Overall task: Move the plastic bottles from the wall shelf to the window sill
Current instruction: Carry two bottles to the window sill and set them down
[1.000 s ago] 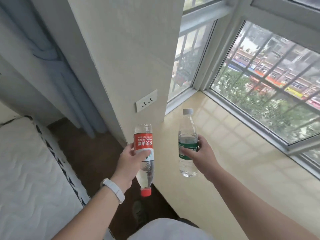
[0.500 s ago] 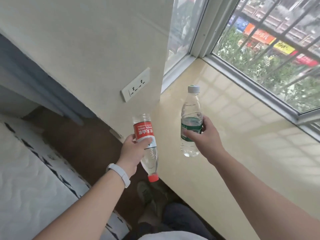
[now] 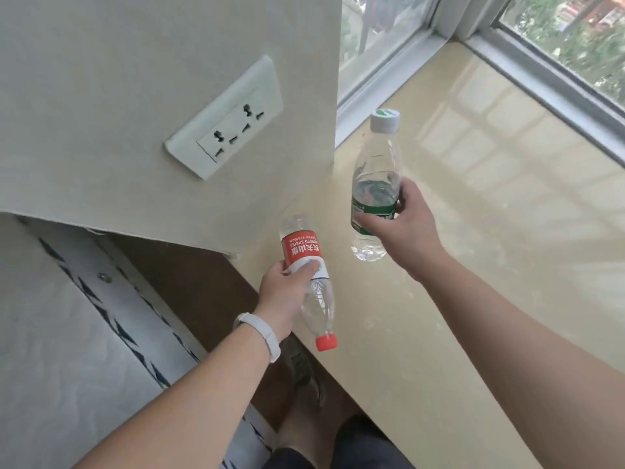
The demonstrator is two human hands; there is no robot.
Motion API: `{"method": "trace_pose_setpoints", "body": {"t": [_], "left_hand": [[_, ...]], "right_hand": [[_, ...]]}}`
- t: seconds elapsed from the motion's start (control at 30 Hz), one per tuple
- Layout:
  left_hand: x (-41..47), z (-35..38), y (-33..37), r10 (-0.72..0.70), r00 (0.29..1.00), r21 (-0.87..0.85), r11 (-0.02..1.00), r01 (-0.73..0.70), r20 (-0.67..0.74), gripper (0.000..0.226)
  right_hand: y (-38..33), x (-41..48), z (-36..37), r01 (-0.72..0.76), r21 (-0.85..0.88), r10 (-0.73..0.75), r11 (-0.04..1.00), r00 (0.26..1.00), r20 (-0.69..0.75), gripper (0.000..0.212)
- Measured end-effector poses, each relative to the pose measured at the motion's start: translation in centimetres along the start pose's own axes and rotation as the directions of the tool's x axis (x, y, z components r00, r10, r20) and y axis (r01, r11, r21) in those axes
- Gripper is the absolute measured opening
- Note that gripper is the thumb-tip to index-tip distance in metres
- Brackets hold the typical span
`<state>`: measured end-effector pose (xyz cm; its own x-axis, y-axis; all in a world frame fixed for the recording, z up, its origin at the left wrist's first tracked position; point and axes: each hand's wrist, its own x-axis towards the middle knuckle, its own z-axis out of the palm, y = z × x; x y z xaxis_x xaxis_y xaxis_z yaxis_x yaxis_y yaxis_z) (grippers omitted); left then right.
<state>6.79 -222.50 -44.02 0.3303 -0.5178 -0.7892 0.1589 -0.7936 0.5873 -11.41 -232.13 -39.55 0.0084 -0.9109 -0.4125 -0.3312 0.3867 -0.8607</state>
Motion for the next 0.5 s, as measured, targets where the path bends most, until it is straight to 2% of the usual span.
{"method": "trace_pose_setpoints", "body": {"t": [0.3,0.5], "left_hand": [[5.0,2.7,0.2,0.058,0.996,-0.006,0.998,-0.058,-0.068,0.029],[7.2,3.6,-0.3,0.102,0.994,0.157,0.983,-0.093,-0.049,0.031]], "right_hand": [[1.0,6.6,3.0,0.068,-0.063,-0.066,0.996,0.997,0.026,0.058],[2.1,9.2,4.3,0.098,-0.147,-0.091,0.984,0.995,0.051,0.059]]}}
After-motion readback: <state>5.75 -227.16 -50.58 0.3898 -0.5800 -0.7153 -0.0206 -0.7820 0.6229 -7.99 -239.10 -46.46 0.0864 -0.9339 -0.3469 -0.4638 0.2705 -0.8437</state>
